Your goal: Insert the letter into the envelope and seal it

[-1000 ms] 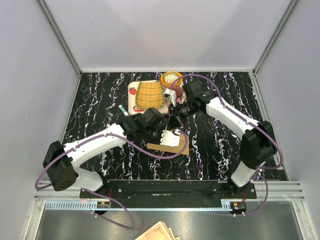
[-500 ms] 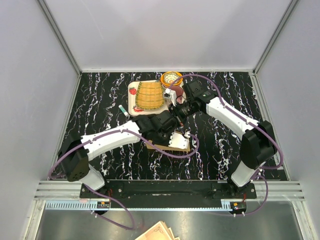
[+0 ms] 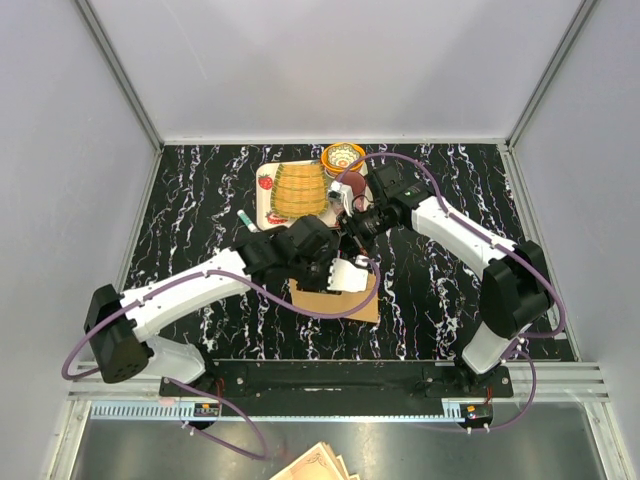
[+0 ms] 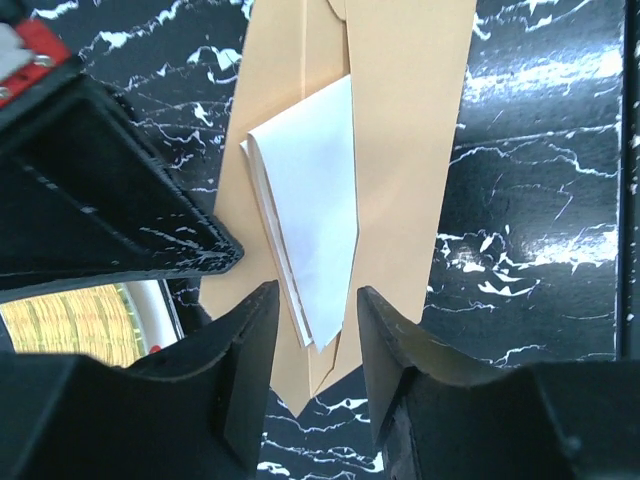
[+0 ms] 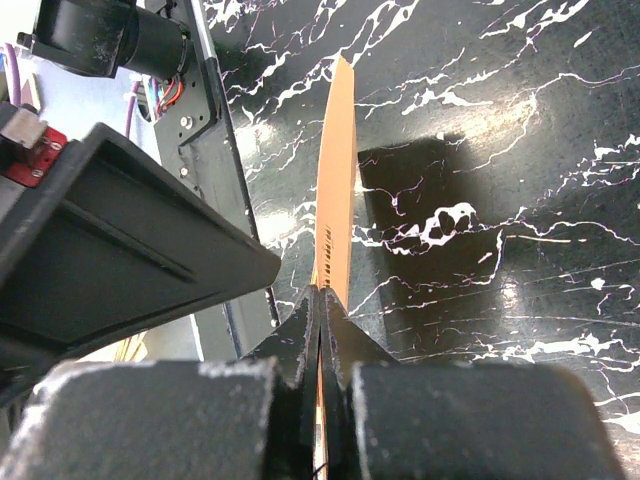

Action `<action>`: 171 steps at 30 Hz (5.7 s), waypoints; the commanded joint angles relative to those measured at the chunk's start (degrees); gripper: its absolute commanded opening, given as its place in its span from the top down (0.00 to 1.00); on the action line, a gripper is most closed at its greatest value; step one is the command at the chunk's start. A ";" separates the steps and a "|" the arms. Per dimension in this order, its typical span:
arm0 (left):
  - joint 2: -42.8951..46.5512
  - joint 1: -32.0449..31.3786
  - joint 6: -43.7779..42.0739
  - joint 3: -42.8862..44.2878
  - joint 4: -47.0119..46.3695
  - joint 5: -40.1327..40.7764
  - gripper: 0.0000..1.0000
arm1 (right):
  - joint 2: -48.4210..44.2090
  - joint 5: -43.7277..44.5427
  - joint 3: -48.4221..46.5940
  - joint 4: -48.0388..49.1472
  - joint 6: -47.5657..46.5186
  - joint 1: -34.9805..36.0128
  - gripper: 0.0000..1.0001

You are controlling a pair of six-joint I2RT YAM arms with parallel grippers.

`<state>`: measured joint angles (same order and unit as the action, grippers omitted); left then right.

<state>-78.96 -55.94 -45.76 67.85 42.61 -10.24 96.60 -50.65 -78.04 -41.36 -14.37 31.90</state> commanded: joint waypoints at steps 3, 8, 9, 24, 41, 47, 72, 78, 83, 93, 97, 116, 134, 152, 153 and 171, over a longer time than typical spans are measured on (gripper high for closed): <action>3.01 3.81 3.82 -2.55 -6.91 -11.55 0.56 | -3.60 -2.08 0.70 1.55 -1.10 0.44 1.00; 6.70 6.99 4.89 -8.51 -13.24 -16.56 0.55 | -5.01 -2.96 2.19 2.25 -1.01 0.44 1.00; 8.19 7.25 4.63 -9.57 -15.69 -16.74 0.56 | -5.10 -3.13 2.36 2.60 -1.01 0.44 1.00; 12.78 7.87 3.13 -18.55 -28.46 -18.86 0.58 | -6.24 -6.56 3.33 3.92 0.04 0.36 1.00; 10.49 7.60 -0.39 -18.29 -28.81 -21.93 0.61 | -5.98 -8.85 3.33 6.20 3.73 0.44 1.00; 8.65 6.46 -1.53 -17.23 -28.20 -20.44 0.80 | -5.63 -9.29 3.33 7.17 5.14 0.44 1.00; 4.86 2.86 1.19 -9.85 -16.60 -13.93 0.66 | -8.44 -8.50 8.25 9.99 6.11 1.23 1.00; 7.50 2.86 1.20 -9.14 -15.54 -13.32 0.66 | -8.53 -8.50 8.34 9.90 5.41 1.24 1.00; 7.33 2.94 0.67 -8.09 -14.93 -13.84 0.74 | -8.71 -8.50 8.34 9.55 5.14 1.41 1.00; 3.64 2.77 0.58 -6.60 -13.08 -15.69 1.00 | -8.97 -8.50 7.90 9.55 5.41 1.32 1.00; 1.36 2.59 1.02 -6.33 -12.73 -14.90 1.00 | -8.44 -8.85 7.73 9.72 5.93 1.41 1.00; -5.06 -1.89 4.71 -8.27 -19.23 -8.13 1.00 | -8.00 -8.32 10.98 10.95 5.85 1.41 1.00; 9.51 2.32 12.25 -5.19 -12.47 -12.60 0.39 | -7.56 -6.65 13.35 9.46 3.64 -6.93 1.00; 5.23 48.20 51.81 -3.09 -22.13 7.13 0.10 | -8.36 12.15 24.51 20.18 22.19 -18.98 1.00; 3.22 48.99 52.78 -2.38 -22.04 9.08 0.12 | -8.18 13.03 24.69 20.18 21.58 -19.07 1.00; -25.71 50.05 72.91 14.85 -13.25 25.80 0.29 | -5.28 14.62 23.81 20.27 19.20 -19.60 0.69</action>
<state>-102.91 -6.26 22.28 79.18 28.18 12.75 90.76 -36.91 -52.58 -21.89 5.02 12.58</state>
